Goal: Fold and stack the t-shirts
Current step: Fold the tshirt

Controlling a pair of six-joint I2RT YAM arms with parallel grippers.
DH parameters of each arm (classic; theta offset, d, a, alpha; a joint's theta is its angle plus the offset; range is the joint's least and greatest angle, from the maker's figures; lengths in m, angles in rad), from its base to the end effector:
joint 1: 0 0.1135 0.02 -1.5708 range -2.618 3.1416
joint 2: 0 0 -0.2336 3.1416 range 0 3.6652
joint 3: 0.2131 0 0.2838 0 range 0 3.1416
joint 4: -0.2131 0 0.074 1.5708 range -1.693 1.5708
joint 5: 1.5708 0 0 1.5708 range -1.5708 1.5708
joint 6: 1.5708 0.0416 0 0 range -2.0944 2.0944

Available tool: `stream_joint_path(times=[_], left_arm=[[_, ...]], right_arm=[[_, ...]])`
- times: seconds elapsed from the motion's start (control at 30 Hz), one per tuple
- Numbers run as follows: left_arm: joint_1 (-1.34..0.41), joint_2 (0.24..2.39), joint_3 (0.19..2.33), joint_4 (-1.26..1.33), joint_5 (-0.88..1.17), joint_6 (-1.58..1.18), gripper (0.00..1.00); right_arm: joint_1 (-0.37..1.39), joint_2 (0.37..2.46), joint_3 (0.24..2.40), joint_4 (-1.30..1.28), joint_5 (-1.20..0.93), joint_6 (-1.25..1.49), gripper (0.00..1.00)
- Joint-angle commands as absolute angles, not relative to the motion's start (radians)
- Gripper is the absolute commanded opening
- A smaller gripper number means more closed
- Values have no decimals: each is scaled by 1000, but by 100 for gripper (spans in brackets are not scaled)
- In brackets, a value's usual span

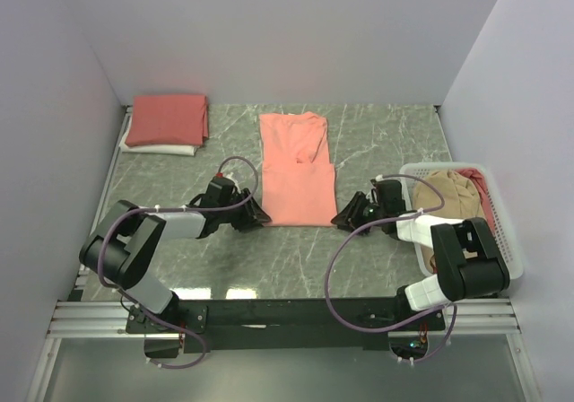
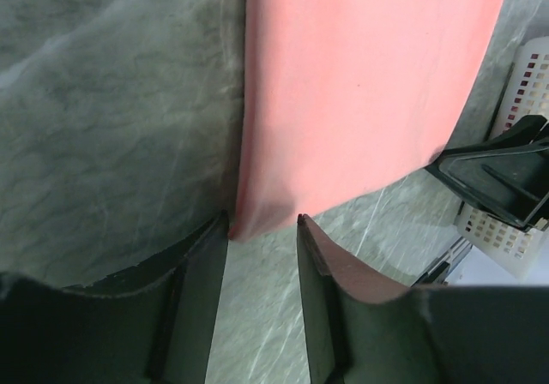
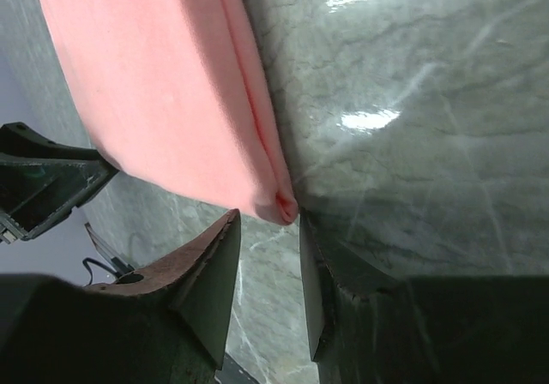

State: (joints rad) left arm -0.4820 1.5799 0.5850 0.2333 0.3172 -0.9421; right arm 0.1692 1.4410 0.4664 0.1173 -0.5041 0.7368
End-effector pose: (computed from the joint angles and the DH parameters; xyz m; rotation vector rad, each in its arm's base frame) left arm 0.2648 -0.1532 0.0688 -0.4095 2.5110 -1.0175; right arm 0.2602 0.0648 0.0658 0.4761 2.5009 1.0001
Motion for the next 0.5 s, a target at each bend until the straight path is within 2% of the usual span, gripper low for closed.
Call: stream_joint_path(times=[0.0, 0.17, 0.23, 0.3, 0.37, 0.47], left_arm=[[-497, 1634, 578, 198, 250, -931, 45], [-509, 1655, 598, 204, 249, -939, 36], [-511, 1655, 607, 198, 244, -939, 30], [-511, 1643, 617, 187, 244, -939, 17], [-511, 1623, 618, 170, 245, -936, 3], [-514, 1550, 595, 144, 242, -933, 1]], right_arm=[[196, 1483, 465, 133, -445, 738, 41], [207, 1514, 474, 167, -436, 761, 39], [207, 1519, 477, 179, -437, 768, 27], [207, 1516, 482, 181, -433, 770, 11], [209, 1493, 485, 180, -440, 769, 8], [212, 1419, 473, 152, -445, 758, 2]])
